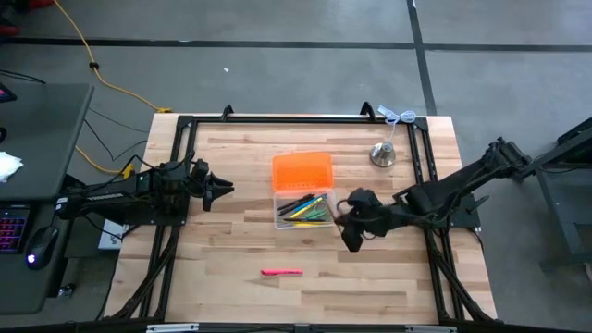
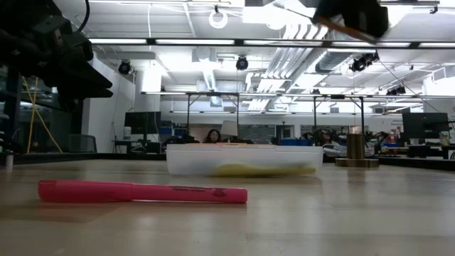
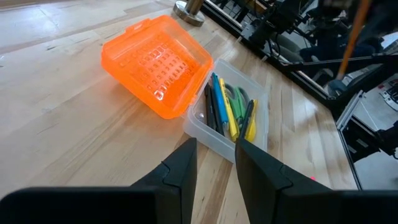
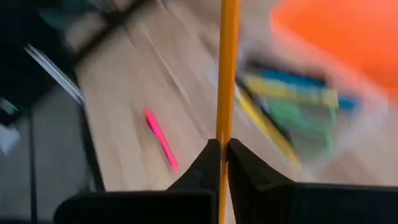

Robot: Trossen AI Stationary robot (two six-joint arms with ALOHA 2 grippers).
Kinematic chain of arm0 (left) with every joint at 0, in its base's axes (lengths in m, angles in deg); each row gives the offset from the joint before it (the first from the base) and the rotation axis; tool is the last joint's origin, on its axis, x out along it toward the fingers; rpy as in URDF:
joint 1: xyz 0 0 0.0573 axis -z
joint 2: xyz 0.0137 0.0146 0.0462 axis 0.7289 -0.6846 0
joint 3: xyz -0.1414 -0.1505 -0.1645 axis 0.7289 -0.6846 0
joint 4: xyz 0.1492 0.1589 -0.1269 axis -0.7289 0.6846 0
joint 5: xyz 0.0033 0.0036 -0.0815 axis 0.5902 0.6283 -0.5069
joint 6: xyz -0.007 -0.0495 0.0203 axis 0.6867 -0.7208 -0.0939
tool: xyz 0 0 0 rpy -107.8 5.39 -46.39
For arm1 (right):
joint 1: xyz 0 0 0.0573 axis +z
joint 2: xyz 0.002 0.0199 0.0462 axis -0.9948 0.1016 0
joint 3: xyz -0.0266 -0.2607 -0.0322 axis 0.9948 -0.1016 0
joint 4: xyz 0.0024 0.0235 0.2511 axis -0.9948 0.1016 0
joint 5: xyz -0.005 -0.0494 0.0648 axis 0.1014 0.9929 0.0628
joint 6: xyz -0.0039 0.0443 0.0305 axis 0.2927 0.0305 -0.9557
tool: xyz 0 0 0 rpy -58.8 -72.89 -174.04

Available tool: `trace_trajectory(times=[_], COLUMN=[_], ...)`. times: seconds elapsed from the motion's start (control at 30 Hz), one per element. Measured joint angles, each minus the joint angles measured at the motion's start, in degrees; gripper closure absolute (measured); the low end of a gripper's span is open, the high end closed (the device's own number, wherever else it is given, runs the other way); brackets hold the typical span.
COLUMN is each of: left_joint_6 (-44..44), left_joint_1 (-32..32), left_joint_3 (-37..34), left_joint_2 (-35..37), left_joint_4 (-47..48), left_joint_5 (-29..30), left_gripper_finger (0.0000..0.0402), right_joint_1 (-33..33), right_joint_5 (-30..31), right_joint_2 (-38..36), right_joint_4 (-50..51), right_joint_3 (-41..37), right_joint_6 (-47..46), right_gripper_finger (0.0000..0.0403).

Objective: Pick & place school supplies into a supply box
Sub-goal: Put the orange pencil into the orange supply box

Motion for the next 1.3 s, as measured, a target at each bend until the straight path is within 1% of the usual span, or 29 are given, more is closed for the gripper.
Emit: trace_trajectory(times=[0.13, 0.23, 0.43, 0.6, 0.83, 1.3], left_joint_6=[-0.1, -0.1, -0.1, -0.1, 0.0, 0.0], left_joint_1=[0.0, 0.0, 0.0, 0.0, 0.0, 0.0], left_joint_3=[0.0, 0.0, 0.0, 0.0, 0.0, 0.0], left_joint_2=[0.0, 0.0, 0.0, 0.0, 0.0, 0.0], left_joint_4=[0.0, 0.0, 0.0, 0.0, 0.4, 1.5], left_joint_5=[0.0, -0.1, -0.1, -0.1, -0.1, -0.1], left_gripper_finger=[0.0261, 0.0261, 0.0261, 0.0261, 0.0261, 0.0261], right_joint_1=[0.0, 0.0, 0.0, 0.0, 0.0, 0.0], right_joint_5=[6.7, 10.0, 14.7, 17.3, 18.0, 18.5], right_joint_2=[-2.8, -4.3, -5.7, -5.8, -5.8, -5.8], right_joint_4=[-7.5, -11.4, -19.7, -26.4, -34.0, -34.4], right_joint_3=[0.0, 0.0, 0.0, 0.0, 0.0, 0.0], right_joint_6=[6.8, 11.1, 19.0, 25.5, 33.4, 33.9], right_gripper_finger=[0.0403, 0.0403, 0.0403, 0.0403, 0.0403, 0.0403])
